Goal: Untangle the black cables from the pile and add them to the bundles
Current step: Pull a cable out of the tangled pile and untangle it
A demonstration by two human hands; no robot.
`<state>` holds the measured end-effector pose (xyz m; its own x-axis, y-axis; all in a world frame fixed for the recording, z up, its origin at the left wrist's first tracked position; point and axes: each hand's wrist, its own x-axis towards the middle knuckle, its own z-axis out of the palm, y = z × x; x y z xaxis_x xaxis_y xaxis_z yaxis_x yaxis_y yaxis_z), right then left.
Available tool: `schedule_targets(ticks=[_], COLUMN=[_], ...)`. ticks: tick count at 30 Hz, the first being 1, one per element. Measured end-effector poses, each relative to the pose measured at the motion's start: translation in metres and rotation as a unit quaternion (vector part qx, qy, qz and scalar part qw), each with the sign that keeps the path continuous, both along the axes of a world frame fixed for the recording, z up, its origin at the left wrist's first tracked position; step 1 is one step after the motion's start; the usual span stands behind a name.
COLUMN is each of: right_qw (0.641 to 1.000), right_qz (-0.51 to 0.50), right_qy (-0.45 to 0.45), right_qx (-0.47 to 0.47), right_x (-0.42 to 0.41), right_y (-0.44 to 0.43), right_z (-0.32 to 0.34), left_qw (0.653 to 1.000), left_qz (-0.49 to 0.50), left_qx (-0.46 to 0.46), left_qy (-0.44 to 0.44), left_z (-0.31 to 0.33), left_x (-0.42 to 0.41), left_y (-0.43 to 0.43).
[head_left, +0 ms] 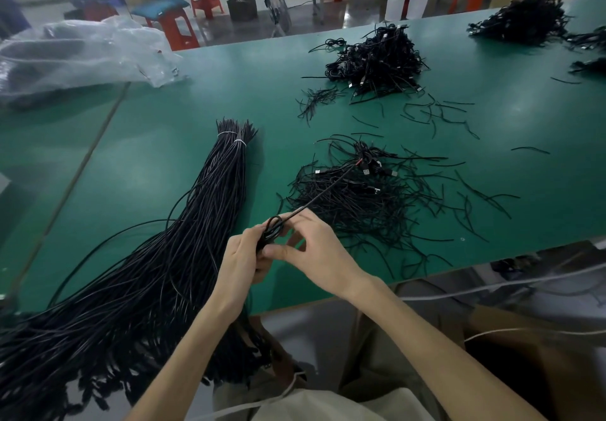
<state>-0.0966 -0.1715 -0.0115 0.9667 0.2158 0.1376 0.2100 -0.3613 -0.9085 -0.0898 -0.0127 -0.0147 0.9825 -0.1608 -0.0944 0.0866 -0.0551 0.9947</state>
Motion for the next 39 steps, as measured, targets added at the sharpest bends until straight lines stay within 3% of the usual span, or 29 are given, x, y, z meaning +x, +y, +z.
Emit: schedule_targets(ticks=[9,22,29,35,39], right_qw=[0.987,0.993,0.998,0.975,0.973], right_qz=[-0.020,-0.034,0.016,0.090,0.112], right_qy=[-0.084,-0.075,-0.012,-0.056,-0.067], right_qx=[-0.138,-0.089,-0.056,-0.193,-0.190], right_x=[-0.007,-0.019,-0.013,-0.010,-0.009], right_y=[0.004,0.014,0.004,-0.005,-0.006], right_z=[0.006,-0.001,0.001,0.014,0.018], left_qw=[0.996,0.989,0.991,0.986,0.978], left_qz=[0.078,0.118,0.068,0.007,-0.027], left_qx=[-0.022,-0.049,-0.076,-0.109,-0.137], left_qy=[0.030,0.074,0.082,0.123,0.157], left_z=[0.000,-0.008,-0.008,-0.008,-0.007], left_x=[-0.003,-0.004,-0.004,-0.005,-0.005], left_y=[-0.011,-0.012,-0.006,-0.002,0.000])
